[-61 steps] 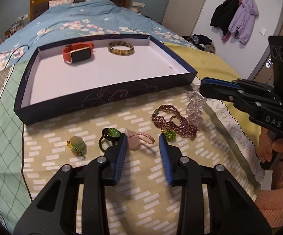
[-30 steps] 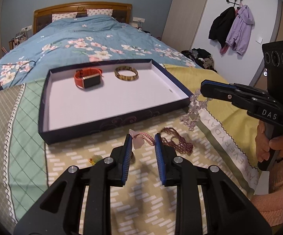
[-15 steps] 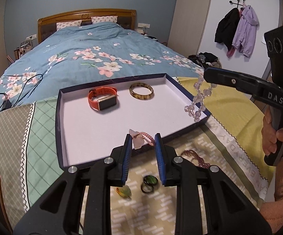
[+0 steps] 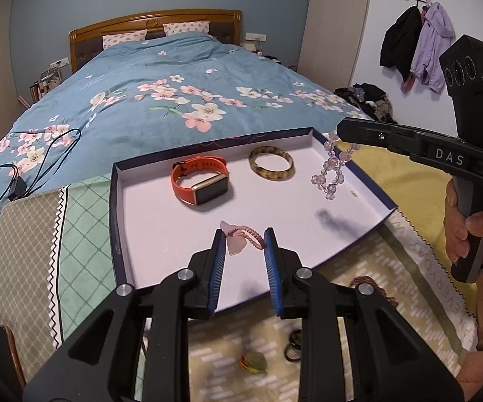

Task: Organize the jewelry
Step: 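Carry the hair tie and crystal bracelet into the box and release both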

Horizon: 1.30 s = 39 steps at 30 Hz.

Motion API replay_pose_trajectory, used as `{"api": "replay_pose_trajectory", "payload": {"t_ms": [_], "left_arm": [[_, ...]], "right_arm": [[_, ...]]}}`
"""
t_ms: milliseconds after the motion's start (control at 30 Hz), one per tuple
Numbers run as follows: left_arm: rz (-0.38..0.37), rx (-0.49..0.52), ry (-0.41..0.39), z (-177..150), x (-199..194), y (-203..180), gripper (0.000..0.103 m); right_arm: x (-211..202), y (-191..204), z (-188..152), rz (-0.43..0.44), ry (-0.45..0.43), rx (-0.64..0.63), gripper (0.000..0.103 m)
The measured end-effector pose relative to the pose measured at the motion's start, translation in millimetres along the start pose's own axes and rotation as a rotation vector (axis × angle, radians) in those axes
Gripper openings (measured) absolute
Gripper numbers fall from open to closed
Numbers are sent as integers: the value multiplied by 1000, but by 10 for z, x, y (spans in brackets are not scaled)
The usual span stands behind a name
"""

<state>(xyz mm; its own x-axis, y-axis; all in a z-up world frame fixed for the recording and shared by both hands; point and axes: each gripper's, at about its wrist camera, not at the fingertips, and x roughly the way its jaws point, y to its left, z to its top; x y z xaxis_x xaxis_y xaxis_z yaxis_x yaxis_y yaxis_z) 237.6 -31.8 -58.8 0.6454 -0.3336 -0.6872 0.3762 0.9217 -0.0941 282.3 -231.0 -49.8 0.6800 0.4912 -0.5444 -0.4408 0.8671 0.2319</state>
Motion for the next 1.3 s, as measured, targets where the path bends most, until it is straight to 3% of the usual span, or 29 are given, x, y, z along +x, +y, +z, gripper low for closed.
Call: {"api": "replay_pose_trajectory", "payload": {"t_ms": [600,1300], "left_arm": [[23,-9,44,106,343,142,24],[48,-55,113,179,711,315,24]], "right_arm": [[443,-19,88,32,27,39,8],[655,-180,-79,-36,108,27,8]]}}
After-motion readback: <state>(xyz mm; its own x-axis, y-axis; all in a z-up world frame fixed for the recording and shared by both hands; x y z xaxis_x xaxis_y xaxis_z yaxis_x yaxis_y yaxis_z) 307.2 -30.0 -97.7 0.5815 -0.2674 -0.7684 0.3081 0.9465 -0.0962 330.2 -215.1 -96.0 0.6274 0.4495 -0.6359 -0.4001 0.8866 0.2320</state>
